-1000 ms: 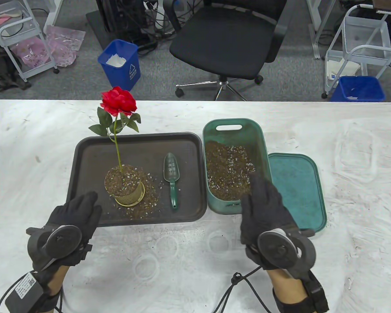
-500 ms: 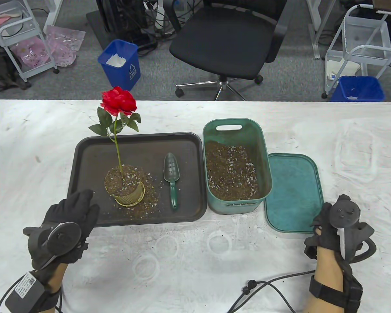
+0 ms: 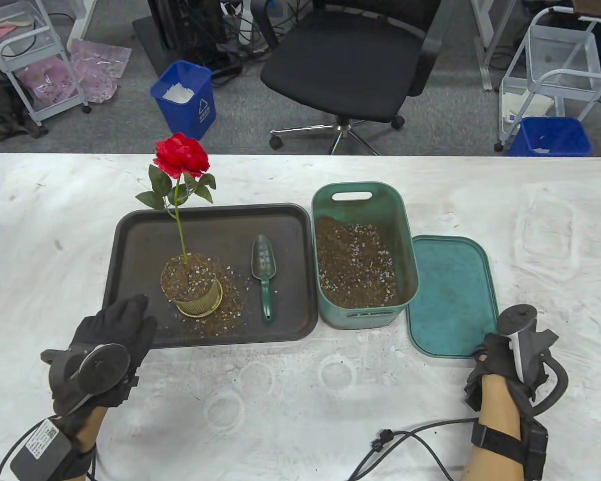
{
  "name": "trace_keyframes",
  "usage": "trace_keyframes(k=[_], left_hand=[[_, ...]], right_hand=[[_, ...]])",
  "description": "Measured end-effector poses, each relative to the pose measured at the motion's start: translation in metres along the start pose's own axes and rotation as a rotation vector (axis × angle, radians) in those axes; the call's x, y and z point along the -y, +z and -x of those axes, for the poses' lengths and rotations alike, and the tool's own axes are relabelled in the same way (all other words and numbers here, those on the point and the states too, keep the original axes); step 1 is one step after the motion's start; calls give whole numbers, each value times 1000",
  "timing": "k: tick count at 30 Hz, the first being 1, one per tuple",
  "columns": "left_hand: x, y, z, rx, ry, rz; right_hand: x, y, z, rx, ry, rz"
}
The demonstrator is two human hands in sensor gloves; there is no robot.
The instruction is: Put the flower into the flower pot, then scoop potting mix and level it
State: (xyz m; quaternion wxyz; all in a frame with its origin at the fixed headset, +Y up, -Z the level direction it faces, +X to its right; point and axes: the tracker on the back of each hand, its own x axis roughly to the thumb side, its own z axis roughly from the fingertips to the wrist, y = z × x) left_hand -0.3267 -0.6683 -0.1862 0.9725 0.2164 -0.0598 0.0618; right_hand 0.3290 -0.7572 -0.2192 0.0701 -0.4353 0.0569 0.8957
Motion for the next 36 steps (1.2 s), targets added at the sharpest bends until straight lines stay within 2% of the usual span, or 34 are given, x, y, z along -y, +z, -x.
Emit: trace_keyframes(k=[5, 9, 15, 18, 20, 22, 24, 25, 28, 32, 36], left_hand=[[1, 0, -1, 2, -1, 4], [1, 0, 0, -11, -2, -2], [-2, 0, 2, -24, -4, -14], [-4, -1, 4, -35, 4, -22], [-6, -1, 6, -46, 10, -31], [-8, -1, 8, -55, 17, -38], [-9, -1, 9, -63, 27, -44], [-9, -1, 9, -64, 29, -44], [-10, -1, 10, -67, 31, -47], [-10, -2, 13, -75, 41, -48], [-11, -2, 14, -79, 46, -50]], right_hand=[[-4, -2, -4, 2, 38, 39], [1, -1, -2, -16, -10, 45], [7, -2, 13, 26, -425, 121], [6, -6, 24, 21, -653, 50], [5, -8, 30, 1, -813, -58], [7, -8, 31, -21, -835, -76], [14, -7, 29, -4, -825, -79], [20, -4, 27, 21, -874, -68], [46, 11, 12, 146, -937, 22], [92, 45, -9, 297, -853, 217], [139, 93, -31, 456, -724, 446]])
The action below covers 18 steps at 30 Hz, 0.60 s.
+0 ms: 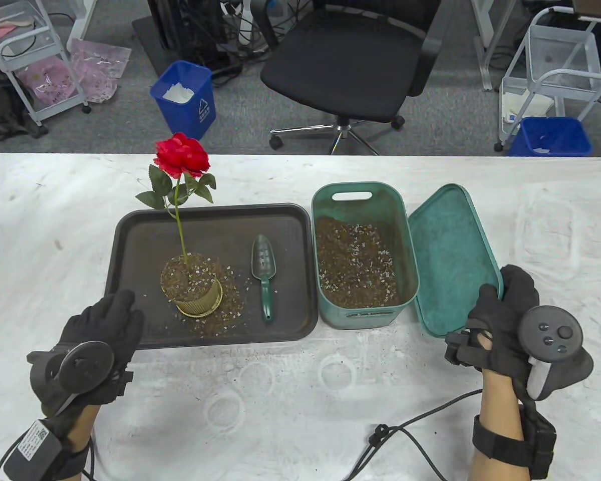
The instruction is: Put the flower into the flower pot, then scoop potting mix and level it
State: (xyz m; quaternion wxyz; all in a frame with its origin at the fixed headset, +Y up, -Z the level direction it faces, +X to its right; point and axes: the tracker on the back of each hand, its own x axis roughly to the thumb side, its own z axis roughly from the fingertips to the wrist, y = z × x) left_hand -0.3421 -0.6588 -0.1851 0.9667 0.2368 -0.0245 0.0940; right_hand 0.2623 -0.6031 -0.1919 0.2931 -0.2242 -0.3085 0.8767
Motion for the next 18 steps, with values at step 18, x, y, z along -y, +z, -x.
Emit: trace_keyframes(k=[18], left_hand=[[1, 0, -1, 6, 0, 15]], right_hand=[[-52, 155, -89, 986, 370, 207]])
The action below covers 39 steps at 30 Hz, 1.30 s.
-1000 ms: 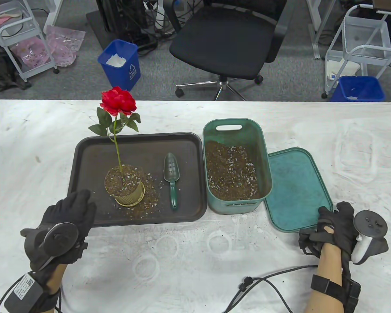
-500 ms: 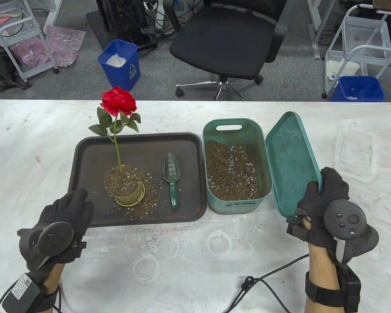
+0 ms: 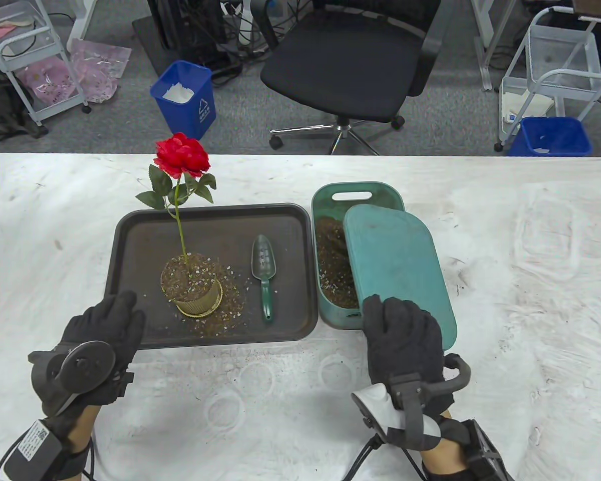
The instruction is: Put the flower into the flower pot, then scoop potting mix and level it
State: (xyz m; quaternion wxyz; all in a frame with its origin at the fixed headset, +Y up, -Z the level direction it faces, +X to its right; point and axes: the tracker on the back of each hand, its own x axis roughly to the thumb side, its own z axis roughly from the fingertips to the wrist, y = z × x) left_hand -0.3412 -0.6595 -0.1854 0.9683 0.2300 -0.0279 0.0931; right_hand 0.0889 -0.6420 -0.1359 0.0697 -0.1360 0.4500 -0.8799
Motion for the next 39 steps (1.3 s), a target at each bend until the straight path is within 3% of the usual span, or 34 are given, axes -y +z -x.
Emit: trace_keyframes(k=[6, 13, 31, 39], left_hand=[[1, 0, -1, -2, -4, 6], [1, -1, -1, -9, -6, 17], [3, -2, -1, -15, -11, 33], [4, -3, -1, -9, -14, 36]], right_hand=[[-21, 31, -28, 126, 8, 15], [-28, 33, -35, 193, 21, 9], [-77, -26, -24, 237, -74, -233], [-89, -38, -20, 243, -101, -293]])
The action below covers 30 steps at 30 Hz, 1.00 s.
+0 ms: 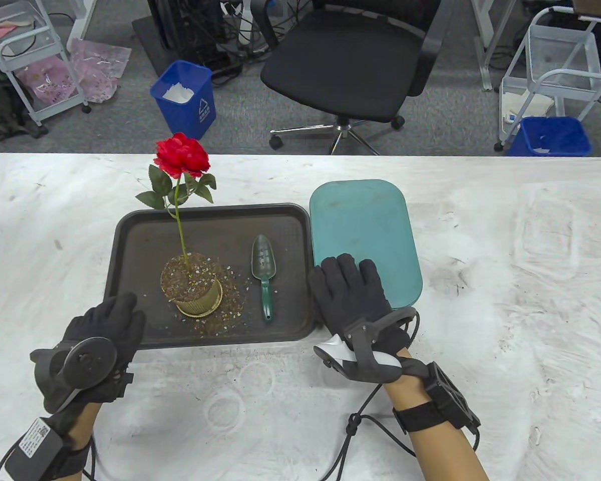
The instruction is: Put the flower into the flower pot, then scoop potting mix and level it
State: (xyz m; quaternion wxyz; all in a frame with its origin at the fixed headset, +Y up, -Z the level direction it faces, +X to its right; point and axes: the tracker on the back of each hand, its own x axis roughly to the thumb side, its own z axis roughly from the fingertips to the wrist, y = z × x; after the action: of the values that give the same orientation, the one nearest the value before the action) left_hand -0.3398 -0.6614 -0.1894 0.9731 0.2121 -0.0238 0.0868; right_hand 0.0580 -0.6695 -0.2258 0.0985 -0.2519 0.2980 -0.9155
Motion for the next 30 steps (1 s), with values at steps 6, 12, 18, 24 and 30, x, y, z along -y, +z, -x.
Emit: trace_keyframes(k=[6, 12, 18, 24, 30], left_hand=[[1, 0, -1, 10, -1, 6], [-2, 1, -4, 25, -3, -15], [-21, 9, -19, 143, 29, -70], [-30, 24, -24, 250, 26, -36], [-3, 20, -19, 209, -25, 179]], right_hand=[[-3, -6, 6, -45, -113, -170], [26, 4, 14, -114, -195, -33], [62, 37, 19, -188, -212, 172], [51, 61, 30, -229, -192, 194], [27, 76, 42, -293, -157, 41]])
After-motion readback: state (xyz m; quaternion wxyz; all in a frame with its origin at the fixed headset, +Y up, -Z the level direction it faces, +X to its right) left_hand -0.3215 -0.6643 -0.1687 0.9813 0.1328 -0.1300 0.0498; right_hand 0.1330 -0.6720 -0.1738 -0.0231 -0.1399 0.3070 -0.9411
